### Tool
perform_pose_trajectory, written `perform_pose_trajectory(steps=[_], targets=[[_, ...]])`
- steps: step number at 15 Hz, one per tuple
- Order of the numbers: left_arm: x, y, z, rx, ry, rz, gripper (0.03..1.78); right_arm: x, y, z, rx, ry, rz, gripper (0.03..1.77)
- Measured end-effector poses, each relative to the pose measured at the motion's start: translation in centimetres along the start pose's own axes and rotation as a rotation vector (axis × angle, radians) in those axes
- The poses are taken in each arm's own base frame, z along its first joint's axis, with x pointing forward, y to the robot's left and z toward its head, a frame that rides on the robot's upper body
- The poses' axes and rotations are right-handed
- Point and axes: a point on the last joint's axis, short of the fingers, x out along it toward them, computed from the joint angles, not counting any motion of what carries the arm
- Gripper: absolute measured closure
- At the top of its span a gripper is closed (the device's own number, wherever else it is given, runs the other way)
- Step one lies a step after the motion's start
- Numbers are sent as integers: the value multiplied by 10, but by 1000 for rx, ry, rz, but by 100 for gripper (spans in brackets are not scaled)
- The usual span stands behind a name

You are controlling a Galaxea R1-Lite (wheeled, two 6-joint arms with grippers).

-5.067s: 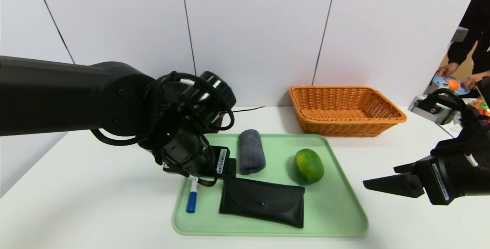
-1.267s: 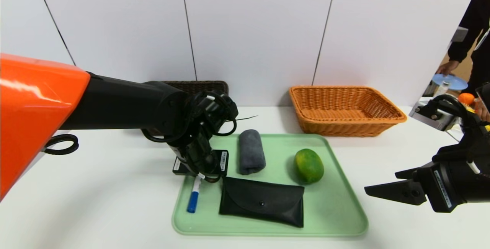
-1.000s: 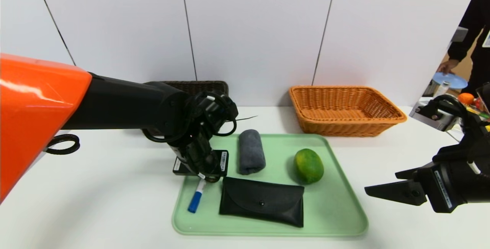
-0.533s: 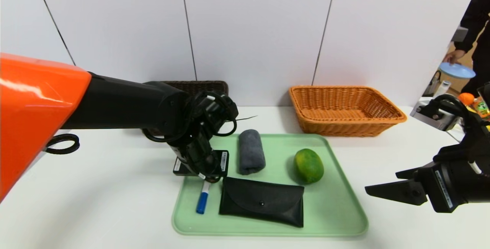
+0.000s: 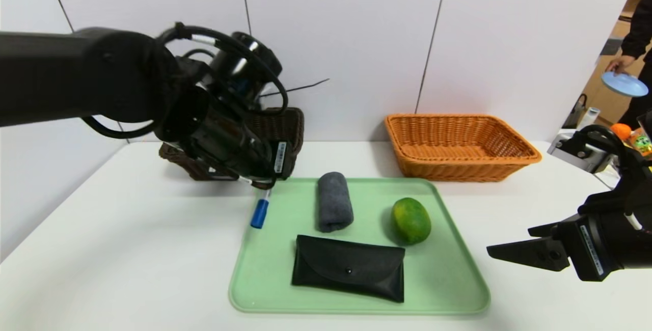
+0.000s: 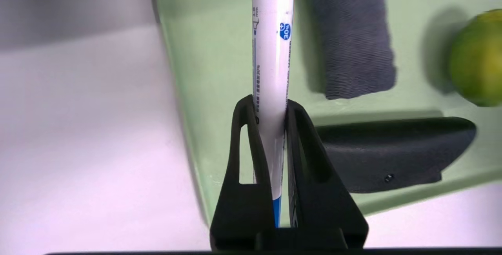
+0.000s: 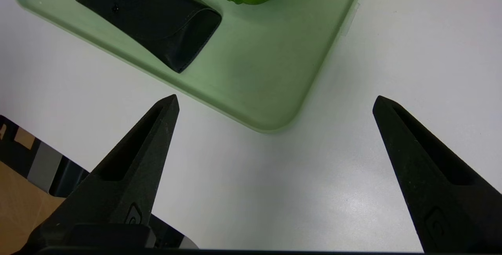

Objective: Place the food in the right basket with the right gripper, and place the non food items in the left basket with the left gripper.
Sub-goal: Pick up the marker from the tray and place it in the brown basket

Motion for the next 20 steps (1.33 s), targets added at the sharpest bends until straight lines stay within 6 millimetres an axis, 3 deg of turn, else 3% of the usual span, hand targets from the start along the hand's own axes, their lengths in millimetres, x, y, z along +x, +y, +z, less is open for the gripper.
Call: perform_pose_trajectory(steps=[4,11,15,20], targets=[[-36,19,19,192,-118,-20,165,0,0,1,-2,-4,0,9],[-58,103,59,544,-211,-33,165,0,1,1,-6,-2,4,9],[-52,141,73,715,-235,-33,165,0,2,1,-7,-2,6,9],[-15,176,83,891,-216,16,165,0,2,1,-10,-3,7,9]])
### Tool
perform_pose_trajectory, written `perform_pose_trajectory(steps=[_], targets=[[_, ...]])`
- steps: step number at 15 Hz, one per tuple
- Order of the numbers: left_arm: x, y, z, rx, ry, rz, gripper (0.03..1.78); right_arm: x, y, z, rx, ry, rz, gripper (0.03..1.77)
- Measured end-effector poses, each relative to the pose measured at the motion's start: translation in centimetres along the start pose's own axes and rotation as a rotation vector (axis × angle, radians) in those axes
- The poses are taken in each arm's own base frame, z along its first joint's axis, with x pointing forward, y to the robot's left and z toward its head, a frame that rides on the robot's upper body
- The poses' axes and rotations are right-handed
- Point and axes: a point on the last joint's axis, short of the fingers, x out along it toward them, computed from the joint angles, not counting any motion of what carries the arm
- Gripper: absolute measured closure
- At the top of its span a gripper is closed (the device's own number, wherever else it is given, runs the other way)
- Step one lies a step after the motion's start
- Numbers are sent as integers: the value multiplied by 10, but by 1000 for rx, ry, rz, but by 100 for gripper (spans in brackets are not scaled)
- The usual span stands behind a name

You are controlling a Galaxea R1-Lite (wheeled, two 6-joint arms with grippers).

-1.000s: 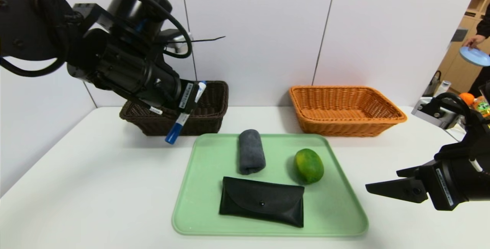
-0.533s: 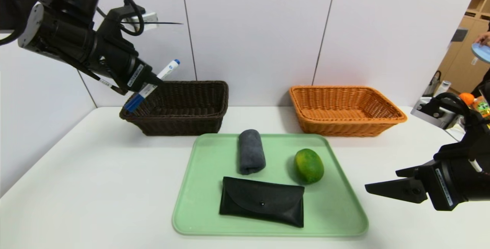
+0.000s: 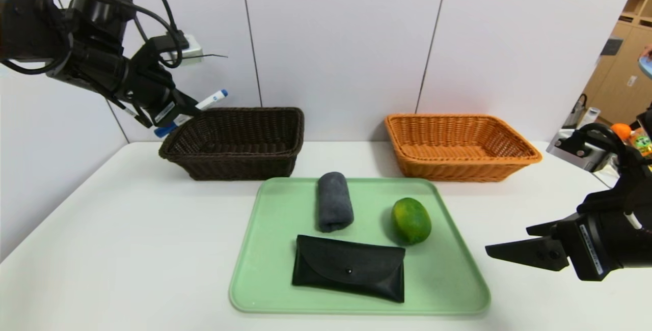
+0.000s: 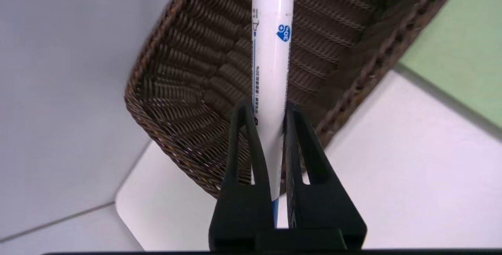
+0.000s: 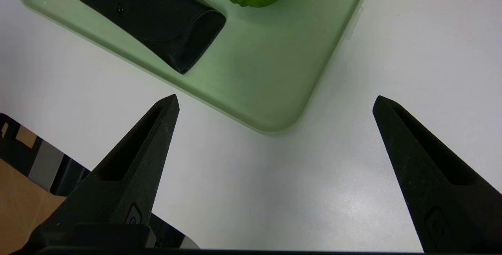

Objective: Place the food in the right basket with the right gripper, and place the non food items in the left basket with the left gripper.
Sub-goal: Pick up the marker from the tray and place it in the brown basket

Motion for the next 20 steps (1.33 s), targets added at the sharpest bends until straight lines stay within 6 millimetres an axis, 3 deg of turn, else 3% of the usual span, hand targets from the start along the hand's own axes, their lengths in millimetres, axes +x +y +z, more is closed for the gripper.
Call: perform_pose_trajectory(steps=[7,17,20], targets=[[31,12,-14,171,-44,-4,165,-1,0,0,-4,-5,-1,9],[88,8,-25,100,-47,-43,165,-1,0,-1,-2,-2,-1,9],[99,8,-30,71,-47,-44,122,-1,0,-1,-1,-3,0,9]])
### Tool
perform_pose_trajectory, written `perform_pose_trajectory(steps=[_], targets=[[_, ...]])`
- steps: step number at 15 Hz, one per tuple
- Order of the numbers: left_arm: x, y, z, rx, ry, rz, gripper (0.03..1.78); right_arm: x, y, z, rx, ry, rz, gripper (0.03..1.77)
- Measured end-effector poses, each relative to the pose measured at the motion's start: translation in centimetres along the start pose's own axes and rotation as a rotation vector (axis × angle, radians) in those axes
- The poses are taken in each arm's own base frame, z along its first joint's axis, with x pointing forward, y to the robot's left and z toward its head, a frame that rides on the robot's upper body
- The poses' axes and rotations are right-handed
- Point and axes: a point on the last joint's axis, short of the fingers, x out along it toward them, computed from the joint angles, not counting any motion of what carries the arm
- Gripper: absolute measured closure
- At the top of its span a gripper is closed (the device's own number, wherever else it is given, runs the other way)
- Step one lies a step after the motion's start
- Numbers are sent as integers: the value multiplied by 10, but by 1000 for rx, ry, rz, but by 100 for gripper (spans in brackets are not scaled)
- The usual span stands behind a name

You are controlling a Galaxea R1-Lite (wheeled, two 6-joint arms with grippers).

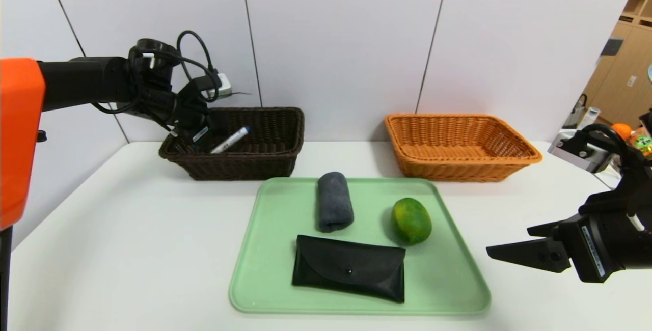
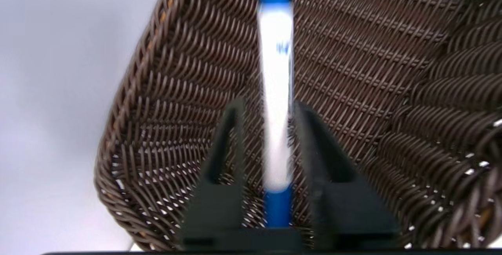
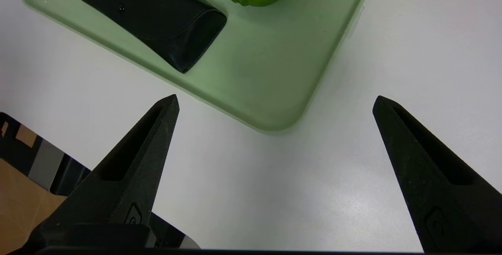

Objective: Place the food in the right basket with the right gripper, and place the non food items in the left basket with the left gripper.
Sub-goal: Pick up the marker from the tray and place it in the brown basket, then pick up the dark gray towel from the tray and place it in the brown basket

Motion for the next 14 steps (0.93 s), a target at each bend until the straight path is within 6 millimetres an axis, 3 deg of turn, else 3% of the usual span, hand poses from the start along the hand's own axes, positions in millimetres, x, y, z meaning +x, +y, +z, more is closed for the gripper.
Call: perform_pose_trajectory(steps=[2,6,10,14], targets=[[2,-1,1,-36,-3,-4,96,0,0,0,0,-1,0,9],[-7,-1,10,-107,-32,3,62,-1,0,0,-1,-5,1,9],[-34,-11,46,-341,-107,-1,41,-3,1,0,-2,-13,1,9],[-71,-36,81,-541,-106,-49,29,-8,2,-1,-4,-29,-1,9]])
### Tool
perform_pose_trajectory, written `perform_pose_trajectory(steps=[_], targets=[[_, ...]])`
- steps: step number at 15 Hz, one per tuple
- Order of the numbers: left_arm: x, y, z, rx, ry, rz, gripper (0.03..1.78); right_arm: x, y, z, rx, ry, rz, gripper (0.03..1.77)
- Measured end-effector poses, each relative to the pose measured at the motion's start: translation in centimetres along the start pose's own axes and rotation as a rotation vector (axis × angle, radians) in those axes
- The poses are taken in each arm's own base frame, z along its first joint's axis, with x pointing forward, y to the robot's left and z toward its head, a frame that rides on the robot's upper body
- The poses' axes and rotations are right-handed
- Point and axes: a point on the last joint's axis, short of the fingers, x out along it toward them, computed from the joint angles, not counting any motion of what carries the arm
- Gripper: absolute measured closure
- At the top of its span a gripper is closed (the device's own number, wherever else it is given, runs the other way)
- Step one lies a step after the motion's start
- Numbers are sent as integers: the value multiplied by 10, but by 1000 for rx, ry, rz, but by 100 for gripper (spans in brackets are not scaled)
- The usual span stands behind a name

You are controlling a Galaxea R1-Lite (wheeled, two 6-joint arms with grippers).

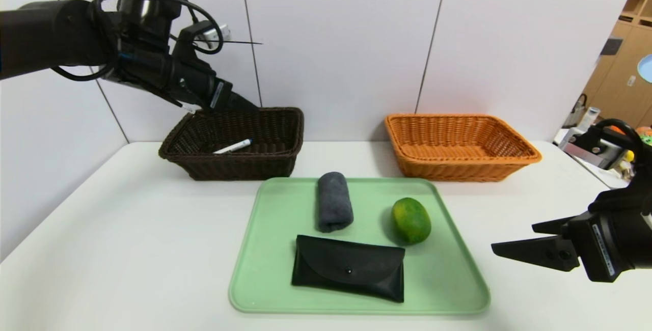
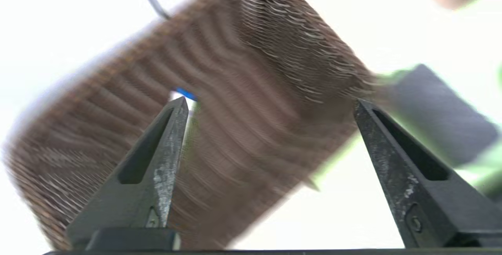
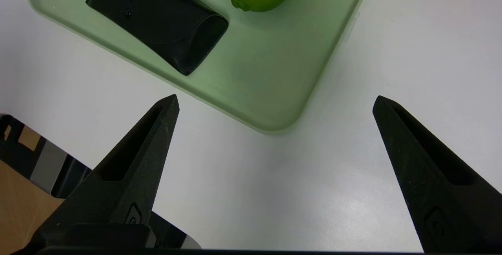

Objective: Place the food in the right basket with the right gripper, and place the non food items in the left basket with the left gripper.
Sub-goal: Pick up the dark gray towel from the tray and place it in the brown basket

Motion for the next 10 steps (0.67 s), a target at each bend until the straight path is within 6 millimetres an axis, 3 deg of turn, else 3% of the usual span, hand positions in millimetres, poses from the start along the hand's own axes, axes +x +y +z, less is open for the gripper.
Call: perform_pose_trajectory(steps=[5,10], targets=[[-38,-52,1,-235,145,-90,20,-1,0,-2,-1,0,0,9],[-38,-84,-11,-396,276,-146,16,-7,2,-8,-5,-10,0,9]])
